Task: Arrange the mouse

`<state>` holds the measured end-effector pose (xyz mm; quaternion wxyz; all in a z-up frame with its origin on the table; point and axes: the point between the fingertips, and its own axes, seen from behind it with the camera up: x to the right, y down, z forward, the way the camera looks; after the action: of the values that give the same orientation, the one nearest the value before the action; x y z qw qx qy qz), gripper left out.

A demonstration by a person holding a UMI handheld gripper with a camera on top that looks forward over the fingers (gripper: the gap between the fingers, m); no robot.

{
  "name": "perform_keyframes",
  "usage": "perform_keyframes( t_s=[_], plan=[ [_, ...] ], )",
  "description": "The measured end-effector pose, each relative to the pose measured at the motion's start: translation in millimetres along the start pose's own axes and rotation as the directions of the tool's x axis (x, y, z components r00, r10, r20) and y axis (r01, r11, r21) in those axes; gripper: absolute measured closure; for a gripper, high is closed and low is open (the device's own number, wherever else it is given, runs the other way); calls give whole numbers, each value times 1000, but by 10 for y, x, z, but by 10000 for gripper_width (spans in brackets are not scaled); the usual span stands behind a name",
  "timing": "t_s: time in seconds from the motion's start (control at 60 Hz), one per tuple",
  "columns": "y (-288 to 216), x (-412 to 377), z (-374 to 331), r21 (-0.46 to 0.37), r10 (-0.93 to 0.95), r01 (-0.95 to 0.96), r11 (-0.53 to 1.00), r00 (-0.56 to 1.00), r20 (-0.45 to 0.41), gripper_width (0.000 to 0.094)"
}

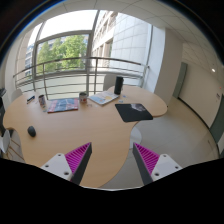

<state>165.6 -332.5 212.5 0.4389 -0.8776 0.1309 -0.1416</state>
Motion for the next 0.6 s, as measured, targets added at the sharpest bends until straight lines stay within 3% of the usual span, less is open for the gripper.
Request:
perform_keyframes(
  t_s=[0.217,0.417,0.6],
  plan=[
    [430,-328,25,-63,-37,39,997,999,28,92],
    [975,-1921,374,-116,-60,82,990,982,179,88],
    [1074,-3507,703,-121,-56,102,987,940,338,88]
  ],
)
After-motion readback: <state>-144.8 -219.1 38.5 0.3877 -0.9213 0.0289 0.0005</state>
